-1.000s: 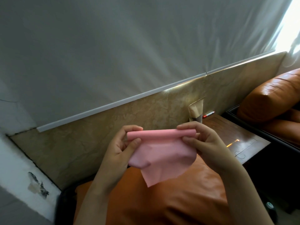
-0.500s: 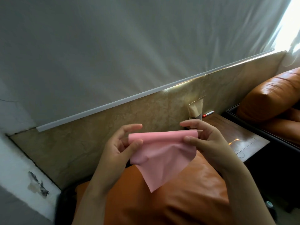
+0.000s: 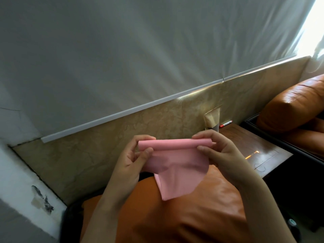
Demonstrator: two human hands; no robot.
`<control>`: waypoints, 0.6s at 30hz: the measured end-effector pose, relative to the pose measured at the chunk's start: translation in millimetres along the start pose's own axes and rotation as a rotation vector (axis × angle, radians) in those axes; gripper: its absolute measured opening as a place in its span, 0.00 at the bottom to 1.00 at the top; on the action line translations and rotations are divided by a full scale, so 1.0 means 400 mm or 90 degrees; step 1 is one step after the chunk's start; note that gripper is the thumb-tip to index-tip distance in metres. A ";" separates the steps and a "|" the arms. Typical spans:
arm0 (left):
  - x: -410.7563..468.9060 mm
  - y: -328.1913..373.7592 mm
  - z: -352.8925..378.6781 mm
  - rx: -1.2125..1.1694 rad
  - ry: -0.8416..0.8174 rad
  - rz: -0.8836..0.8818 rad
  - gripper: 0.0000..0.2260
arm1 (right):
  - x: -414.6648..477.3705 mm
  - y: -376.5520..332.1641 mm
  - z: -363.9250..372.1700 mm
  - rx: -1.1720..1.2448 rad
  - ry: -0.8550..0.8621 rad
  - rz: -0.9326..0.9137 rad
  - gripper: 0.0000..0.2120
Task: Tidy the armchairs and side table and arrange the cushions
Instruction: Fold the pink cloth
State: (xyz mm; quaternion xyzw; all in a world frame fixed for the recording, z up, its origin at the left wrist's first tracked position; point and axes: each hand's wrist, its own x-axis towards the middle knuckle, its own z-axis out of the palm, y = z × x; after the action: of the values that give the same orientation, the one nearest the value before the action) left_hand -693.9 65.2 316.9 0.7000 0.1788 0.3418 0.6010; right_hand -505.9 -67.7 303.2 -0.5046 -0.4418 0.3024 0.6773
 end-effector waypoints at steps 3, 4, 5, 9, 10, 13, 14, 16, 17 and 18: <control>0.003 -0.001 0.003 -0.014 0.010 0.001 0.09 | 0.001 0.000 0.000 -0.002 -0.014 0.014 0.10; 0.005 -0.002 0.002 -0.016 0.012 0.000 0.08 | 0.001 0.000 0.000 0.000 -0.017 0.016 0.10; 0.007 -0.003 0.001 -0.013 0.011 0.001 0.08 | 0.002 0.003 -0.002 0.005 -0.020 0.014 0.10; 0.013 -0.008 -0.002 -0.016 0.002 0.004 0.08 | 0.004 0.008 -0.010 0.038 -0.023 0.010 0.13; 0.015 -0.011 -0.004 -0.018 0.000 0.001 0.07 | 0.003 0.008 -0.013 0.041 -0.024 0.011 0.13; 0.015 -0.017 -0.008 -0.014 -0.007 -0.011 0.04 | 0.000 0.007 -0.018 0.041 -0.021 0.015 0.12; 0.014 -0.018 -0.007 0.002 -0.007 -0.010 0.05 | 0.000 0.008 -0.018 0.026 -0.008 0.014 0.15; 0.012 -0.019 -0.003 0.039 -0.008 -0.005 0.05 | 0.003 0.012 -0.020 0.004 0.029 0.010 0.14; 0.011 -0.017 0.000 0.045 -0.007 -0.003 0.03 | 0.004 0.015 -0.023 0.002 0.034 0.007 0.11; 0.010 -0.015 0.002 0.048 -0.007 0.000 0.03 | 0.005 0.016 -0.023 0.007 0.031 0.005 0.11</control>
State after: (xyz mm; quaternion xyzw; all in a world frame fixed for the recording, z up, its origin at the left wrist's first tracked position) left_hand -689.8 68.6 312.0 0.7240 0.1886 0.3310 0.5751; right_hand -496.4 -67.8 296.8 -0.5097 -0.4216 0.2951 0.6895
